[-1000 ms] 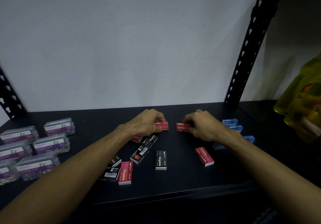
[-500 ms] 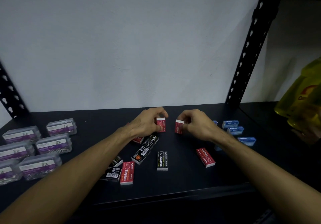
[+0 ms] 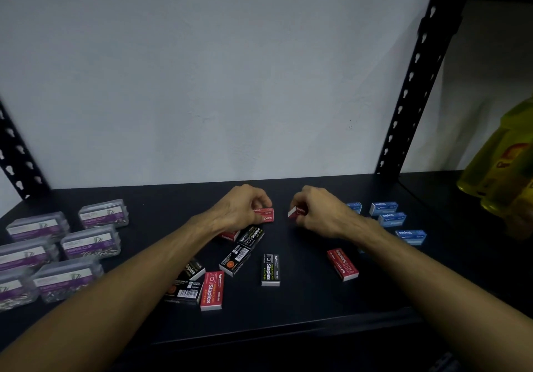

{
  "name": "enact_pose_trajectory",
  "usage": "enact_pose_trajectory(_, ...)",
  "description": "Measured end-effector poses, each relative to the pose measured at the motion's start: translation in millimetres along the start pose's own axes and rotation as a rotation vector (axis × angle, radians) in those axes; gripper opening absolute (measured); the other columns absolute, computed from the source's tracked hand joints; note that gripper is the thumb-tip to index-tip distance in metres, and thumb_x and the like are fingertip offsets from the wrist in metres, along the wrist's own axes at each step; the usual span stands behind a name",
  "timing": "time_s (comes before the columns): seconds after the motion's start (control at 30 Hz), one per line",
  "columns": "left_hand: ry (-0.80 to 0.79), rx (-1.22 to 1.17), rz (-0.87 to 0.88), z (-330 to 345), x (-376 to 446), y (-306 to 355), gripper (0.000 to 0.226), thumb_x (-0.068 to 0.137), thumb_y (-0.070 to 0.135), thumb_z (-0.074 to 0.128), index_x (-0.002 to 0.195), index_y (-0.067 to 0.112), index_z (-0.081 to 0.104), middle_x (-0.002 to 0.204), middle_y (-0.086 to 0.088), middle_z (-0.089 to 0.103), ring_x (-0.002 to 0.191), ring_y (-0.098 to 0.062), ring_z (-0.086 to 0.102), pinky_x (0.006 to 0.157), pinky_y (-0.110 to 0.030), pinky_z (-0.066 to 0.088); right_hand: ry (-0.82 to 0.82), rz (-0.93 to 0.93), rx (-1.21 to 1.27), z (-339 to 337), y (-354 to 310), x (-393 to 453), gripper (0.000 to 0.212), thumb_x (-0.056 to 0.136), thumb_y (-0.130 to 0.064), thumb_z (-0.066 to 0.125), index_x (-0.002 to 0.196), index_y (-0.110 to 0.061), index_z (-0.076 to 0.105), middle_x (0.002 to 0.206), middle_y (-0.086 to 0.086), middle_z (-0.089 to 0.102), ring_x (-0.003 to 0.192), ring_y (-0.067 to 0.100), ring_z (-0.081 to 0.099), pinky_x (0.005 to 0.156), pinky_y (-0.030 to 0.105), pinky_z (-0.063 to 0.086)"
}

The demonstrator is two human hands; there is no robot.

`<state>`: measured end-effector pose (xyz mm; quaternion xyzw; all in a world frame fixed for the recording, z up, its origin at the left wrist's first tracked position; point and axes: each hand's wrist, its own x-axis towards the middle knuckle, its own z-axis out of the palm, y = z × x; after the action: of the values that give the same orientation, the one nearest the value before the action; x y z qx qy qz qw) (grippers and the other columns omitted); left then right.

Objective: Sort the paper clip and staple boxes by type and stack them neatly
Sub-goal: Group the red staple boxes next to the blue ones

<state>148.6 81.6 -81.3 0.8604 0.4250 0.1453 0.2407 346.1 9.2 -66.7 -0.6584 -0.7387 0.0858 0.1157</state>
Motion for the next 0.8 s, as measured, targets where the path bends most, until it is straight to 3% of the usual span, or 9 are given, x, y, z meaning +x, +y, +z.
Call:
enact_pose_trajectory(0.27,-0.003,0.014,0.036,6,2,7,0.021,0.083,0.011,0.074,0.100,0.022,0.073,0.081,0.014,0.066,0.070,0.004,0.059,0.059,-0.005,0.041,-0.060,-0.034,-0.125,7,13,3,0.017,0.092,-0.015,0.057,0.106,-0.016,0.066,0.103,-0.003,0.053,0.097,0.021,0.058,0.085,0.037,0.050)
enact_pose_trajectory(0.6,0.003,0.008,0.057,16,12,16,0.024,0.082,0.010,0.073,0.102,0.023,0.072,0.081,0.014,0.066,0.074,0.002,0.061,0.066,-0.011,0.042,-0.090,-0.053,-0.130,3,22,8,0.013,0.092,-0.010,0.055,0.100,-0.014,0.064,0.100,-0.003,0.053,0.091,0.017,0.055,0.079,0.031,0.047)
enact_pose_trajectory(0.8,0.004,-0.007,0.060,19,14,19,0.024,0.083,0.009,0.072,0.103,0.024,0.072,0.083,0.013,0.067,0.077,0.001,0.062,0.068,-0.014,0.044,-0.074,-0.054,-0.135,4,24,8,0.013,0.091,-0.010,0.055,0.099,-0.014,0.065,0.099,-0.002,0.055,0.091,0.019,0.058,0.081,0.036,0.051)
